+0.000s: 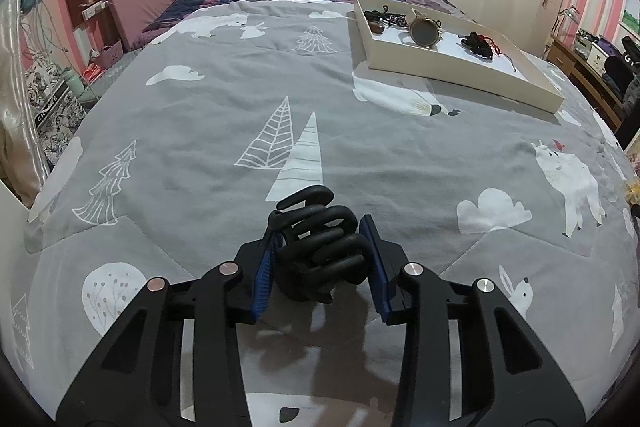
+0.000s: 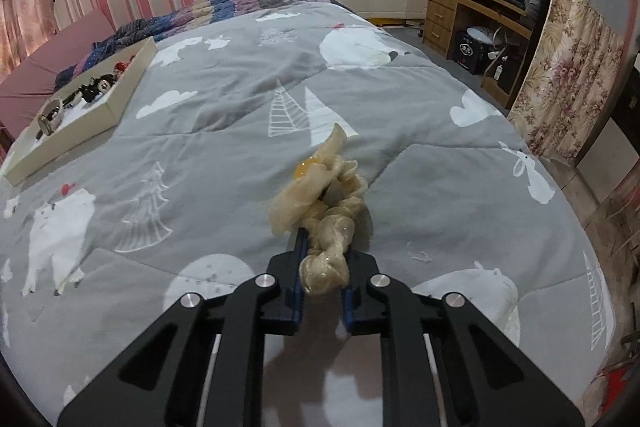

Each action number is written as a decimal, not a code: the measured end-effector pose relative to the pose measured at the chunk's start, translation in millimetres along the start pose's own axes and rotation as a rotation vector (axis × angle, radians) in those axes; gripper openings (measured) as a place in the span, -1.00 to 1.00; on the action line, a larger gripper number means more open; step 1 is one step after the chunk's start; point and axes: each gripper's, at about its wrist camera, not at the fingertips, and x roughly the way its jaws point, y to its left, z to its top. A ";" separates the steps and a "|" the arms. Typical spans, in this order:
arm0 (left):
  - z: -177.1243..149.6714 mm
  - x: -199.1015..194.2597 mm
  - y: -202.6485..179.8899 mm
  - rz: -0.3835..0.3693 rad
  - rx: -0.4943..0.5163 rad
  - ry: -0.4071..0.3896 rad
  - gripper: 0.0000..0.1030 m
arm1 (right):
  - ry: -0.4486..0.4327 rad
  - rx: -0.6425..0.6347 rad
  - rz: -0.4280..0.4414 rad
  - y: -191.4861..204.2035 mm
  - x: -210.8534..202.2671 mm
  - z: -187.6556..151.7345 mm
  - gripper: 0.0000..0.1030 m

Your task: Organize jewelry

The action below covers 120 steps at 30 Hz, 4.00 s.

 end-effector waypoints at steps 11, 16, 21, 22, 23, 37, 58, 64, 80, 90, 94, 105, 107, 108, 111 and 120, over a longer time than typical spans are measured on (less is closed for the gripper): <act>26.7 1.4 -12.5 -0.019 0.030 0.033 -0.25 | -0.017 -0.072 0.098 54.2 -7.5 22.4 -0.72; 54.6 2.8 -23.4 -0.051 0.050 0.039 -0.25 | -0.047 -0.136 0.149 92.5 -14.9 40.0 -0.72; 83.2 4.2 -44.0 -0.061 0.089 0.010 -0.25 | -0.088 -0.202 0.195 131.5 -27.2 62.2 -0.72; 87.7 4.6 -47.9 -0.063 0.094 0.004 -0.25 | -0.094 -0.210 0.201 137.5 -28.8 65.6 -0.72; 92.1 5.3 -52.2 -0.066 0.099 -0.002 -0.25 | -0.101 -0.220 0.209 144.2 -30.8 69.1 -0.72; 191.7 49.9 -104.7 -0.119 0.075 -0.017 -0.25 | -0.121 -0.282 0.306 232.6 -11.5 133.9 -0.72; 208.7 147.2 -122.8 -0.077 0.081 0.084 -0.25 | 0.012 -0.261 0.238 284.5 99.0 136.2 -0.72; 204.8 156.1 -127.5 -0.056 0.104 0.090 -0.25 | 0.002 -0.264 0.242 288.5 103.4 132.9 -0.72; 202.0 165.8 -140.3 -0.012 0.142 0.073 -0.24 | 0.031 -0.298 0.233 300.8 112.4 126.0 -0.72; 199.8 169.1 -136.8 -0.018 0.129 0.066 0.00 | 0.040 -0.302 0.229 302.1 115.4 122.3 -0.63; 199.5 163.5 -135.4 -0.023 0.125 0.051 0.17 | 0.050 -0.297 0.247 301.9 115.4 122.2 -0.49; 198.7 145.2 -138.1 0.011 0.143 -0.011 0.50 | -0.024 -0.285 0.252 297.8 96.2 127.4 0.06; 199.3 143.6 -137.4 0.012 0.144 -0.014 0.56 | -0.029 -0.285 0.251 297.5 95.6 128.1 0.12; 199.8 142.5 -136.8 0.017 0.143 -0.017 0.59 | -0.033 -0.287 0.248 297.9 95.1 128.2 0.20; 201.0 134.9 -132.5 0.026 0.131 -0.034 0.88 | -0.057 -0.279 0.237 294.8 89.6 130.8 0.53; 202.5 90.2 -121.5 0.030 0.103 -0.054 0.94 | -0.137 -0.240 0.236 283.5 43.7 137.6 0.79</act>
